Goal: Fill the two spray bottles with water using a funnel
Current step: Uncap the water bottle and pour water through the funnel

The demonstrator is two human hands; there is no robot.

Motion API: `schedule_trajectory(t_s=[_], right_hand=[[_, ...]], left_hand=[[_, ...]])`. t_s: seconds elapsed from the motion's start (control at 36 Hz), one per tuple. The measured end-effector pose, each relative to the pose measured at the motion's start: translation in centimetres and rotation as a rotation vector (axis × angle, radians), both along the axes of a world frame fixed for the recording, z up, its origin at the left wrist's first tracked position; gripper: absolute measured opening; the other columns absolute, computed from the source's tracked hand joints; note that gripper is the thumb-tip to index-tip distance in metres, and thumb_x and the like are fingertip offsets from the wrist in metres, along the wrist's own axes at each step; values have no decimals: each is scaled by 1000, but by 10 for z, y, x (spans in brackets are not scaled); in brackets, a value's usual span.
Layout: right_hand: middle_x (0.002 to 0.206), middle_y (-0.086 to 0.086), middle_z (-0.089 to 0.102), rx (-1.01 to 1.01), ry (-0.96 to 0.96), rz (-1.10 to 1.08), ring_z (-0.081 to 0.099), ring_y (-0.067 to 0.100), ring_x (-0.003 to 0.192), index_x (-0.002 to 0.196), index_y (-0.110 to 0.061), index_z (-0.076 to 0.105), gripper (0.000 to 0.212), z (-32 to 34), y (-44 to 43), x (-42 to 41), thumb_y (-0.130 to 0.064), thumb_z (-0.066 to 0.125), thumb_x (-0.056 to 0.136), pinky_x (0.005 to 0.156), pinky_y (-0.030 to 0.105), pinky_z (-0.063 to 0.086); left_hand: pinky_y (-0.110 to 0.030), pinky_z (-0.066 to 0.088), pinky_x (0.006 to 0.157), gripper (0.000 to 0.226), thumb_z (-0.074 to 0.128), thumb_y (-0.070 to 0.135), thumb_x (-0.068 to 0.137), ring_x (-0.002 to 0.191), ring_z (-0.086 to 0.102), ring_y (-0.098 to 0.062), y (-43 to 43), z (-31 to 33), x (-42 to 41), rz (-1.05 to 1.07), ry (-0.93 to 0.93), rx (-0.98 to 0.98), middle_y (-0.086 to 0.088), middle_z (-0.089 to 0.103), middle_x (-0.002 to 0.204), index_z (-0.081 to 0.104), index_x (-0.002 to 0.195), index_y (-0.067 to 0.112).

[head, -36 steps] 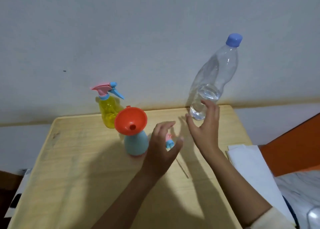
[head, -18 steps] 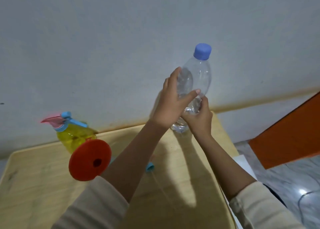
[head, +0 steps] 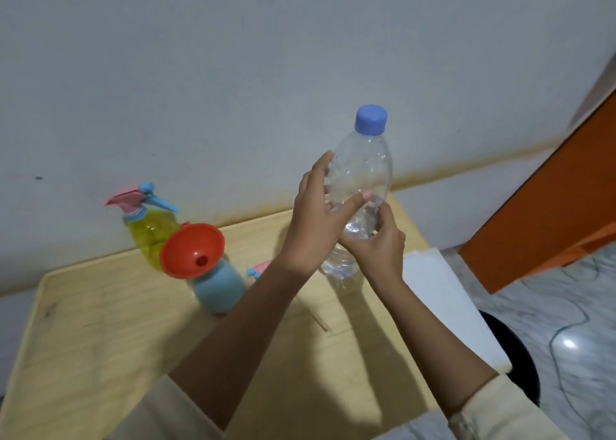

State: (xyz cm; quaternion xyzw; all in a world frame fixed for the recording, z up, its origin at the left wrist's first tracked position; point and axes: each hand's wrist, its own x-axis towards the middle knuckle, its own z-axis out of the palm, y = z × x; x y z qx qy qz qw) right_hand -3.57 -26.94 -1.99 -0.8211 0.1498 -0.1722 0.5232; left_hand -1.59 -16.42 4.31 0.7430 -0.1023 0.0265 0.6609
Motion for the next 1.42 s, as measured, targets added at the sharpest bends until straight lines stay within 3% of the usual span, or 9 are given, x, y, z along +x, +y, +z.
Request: schedule_trajectory(t_s=[0.06, 0.25, 0.44, 0.61, 0.72, 0.81, 0.92, 1.28, 1.42], right_hand=[[90, -18, 62, 0, -10, -2, 57, -7, 81, 115, -31, 51, 80, -1, 1, -17, -68, 67, 46, 68, 9, 44], [87, -24, 59, 26, -5, 3, 54, -14, 80, 108, -33, 47, 71, -7, 3, -61, -59, 77, 49, 63, 7, 40], [108, -12, 52, 66, 53, 99, 51, 7, 95, 122, -18, 38, 74, 1, -1, -70, -28, 84, 64, 66, 8, 39], [129, -17, 43, 148, -79, 250, 42, -3, 121, 134, -29, 30, 95, 33, -20, -62, -31, 83, 54, 91, 7, 36], [146, -9, 33, 159, -91, 420, 35, 6, 134, 135, -39, 26, 103, 54, -30, -49, -24, 89, 56, 104, 24, 34], [140, -7, 41, 145, -67, 475, 41, 7, 129, 136, -34, 29, 99, 57, -38, -43, -20, 90, 58, 102, 31, 40], [132, -6, 45, 175, -57, 477, 45, 4, 122, 135, -32, 30, 100, 56, -39, -43, -25, 88, 54, 97, 27, 41], [136, -12, 44, 174, -68, 453, 46, 0, 120, 135, -36, 29, 100, 54, -36, -42, -34, 85, 52, 87, 19, 40], [130, -22, 43, 147, -19, 505, 44, 0, 123, 128, -48, 29, 94, 59, -42, -40, -21, 88, 61, 93, 28, 42]], left_hand=[[-39, 52, 93, 70, 74, 22, 82, 118, 53, -16, 1, -2, -15, -12, -2, -3, 0, 46, 131, 37, 141, 23], [-41, 53, 92, 70, 76, 21, 79, 115, 53, -16, 3, -14, -56, -11, -10, -17, 4, 45, 128, 38, 138, 27], [-39, 50, 96, 72, 76, 24, 79, 118, 49, -16, -2, -17, -72, -17, -23, 23, 6, 41, 133, 35, 138, 30], [-26, 36, 100, 78, 75, 33, 79, 127, 40, -10, 9, -1, -63, -108, -40, 206, 7, 37, 138, 30, 142, 27], [-25, 30, 108, 77, 66, 38, 85, 134, 32, -1, 12, 38, -52, -208, -66, 200, 11, 33, 148, 21, 148, 31], [-24, 29, 111, 63, 55, 32, 94, 133, 38, 0, 9, 64, -39, -370, -39, 185, 10, 44, 142, 23, 149, 27], [-19, 39, 102, 36, 53, 19, 97, 115, 55, -3, 7, 71, -28, -416, -64, 199, 1, 59, 128, 50, 132, 21], [-22, 51, 84, 29, 75, 26, 80, 91, 67, -11, -28, 53, -49, 172, -282, 114, 5, 69, 92, 67, 106, 15], [-19, 45, 85, 24, 69, 22, 86, 92, 60, -6, -11, 66, -31, -140, -141, 126, 10, 63, 101, 58, 107, 18]])
